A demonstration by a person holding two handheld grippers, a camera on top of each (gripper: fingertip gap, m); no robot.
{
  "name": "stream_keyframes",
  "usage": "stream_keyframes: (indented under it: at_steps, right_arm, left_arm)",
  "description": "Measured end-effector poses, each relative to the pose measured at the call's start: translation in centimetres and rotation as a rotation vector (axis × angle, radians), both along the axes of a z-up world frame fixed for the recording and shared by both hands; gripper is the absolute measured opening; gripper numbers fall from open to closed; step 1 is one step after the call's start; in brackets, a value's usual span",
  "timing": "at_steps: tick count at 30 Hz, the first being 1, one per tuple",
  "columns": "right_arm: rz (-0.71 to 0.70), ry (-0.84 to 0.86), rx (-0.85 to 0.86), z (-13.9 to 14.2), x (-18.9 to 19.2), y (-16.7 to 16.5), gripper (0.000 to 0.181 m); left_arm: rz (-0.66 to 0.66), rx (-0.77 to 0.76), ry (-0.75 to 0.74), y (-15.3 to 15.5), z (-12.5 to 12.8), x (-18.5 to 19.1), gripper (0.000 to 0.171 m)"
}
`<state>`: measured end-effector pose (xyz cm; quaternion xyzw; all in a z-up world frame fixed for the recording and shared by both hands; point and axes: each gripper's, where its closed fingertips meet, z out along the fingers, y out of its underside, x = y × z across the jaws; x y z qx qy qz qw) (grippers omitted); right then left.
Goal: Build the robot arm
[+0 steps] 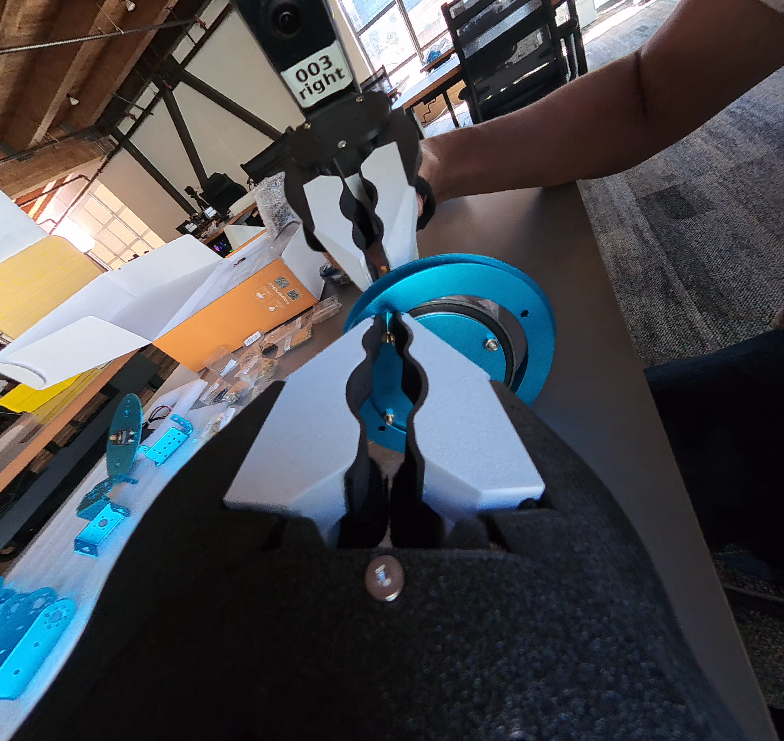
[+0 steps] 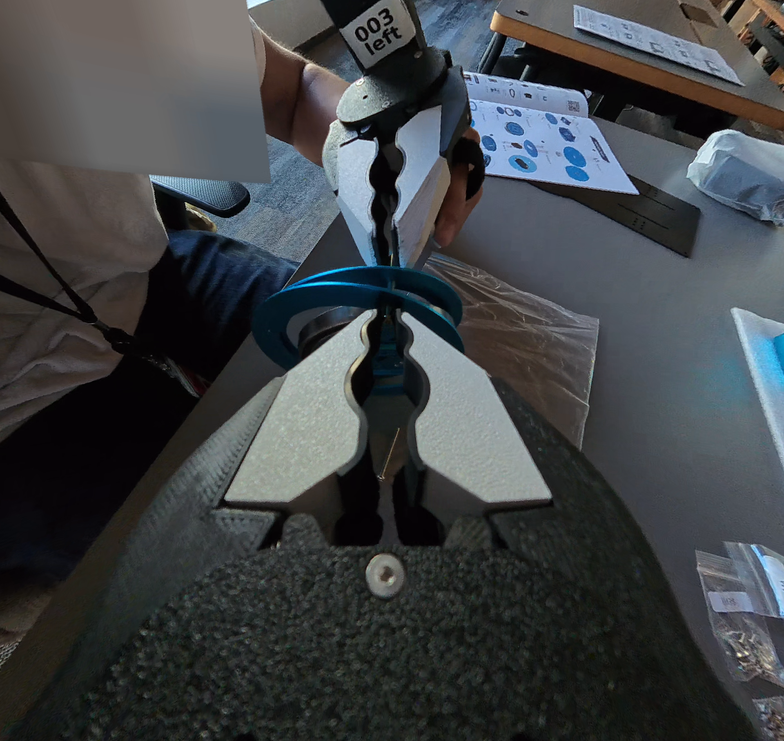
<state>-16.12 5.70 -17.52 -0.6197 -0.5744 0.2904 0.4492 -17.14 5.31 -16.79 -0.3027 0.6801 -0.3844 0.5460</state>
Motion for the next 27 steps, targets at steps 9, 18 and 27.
stream_keyframes:
  at_steps: [9, 18, 27]
  right_arm:
    - [-0.005, -0.055, 0.071, -0.1, -0.6, -0.1, 0.003]
    - [-0.015, -0.104, 0.145, -0.1, -0.9, -0.4, 0.003]
    - [0.026, 0.029, -0.121, 0.1, -1.1, -0.8, 0.003]
  left_arm:
    - [0.000, -0.396, 0.127, -0.1, -0.2, -0.7, 0.013]
    - [-0.032, -0.697, 0.195, -0.7, 0.2, -1.0, 0.005]
    - [0.136, 0.554, 0.027, -0.8, -0.3, -1.2, 0.005]
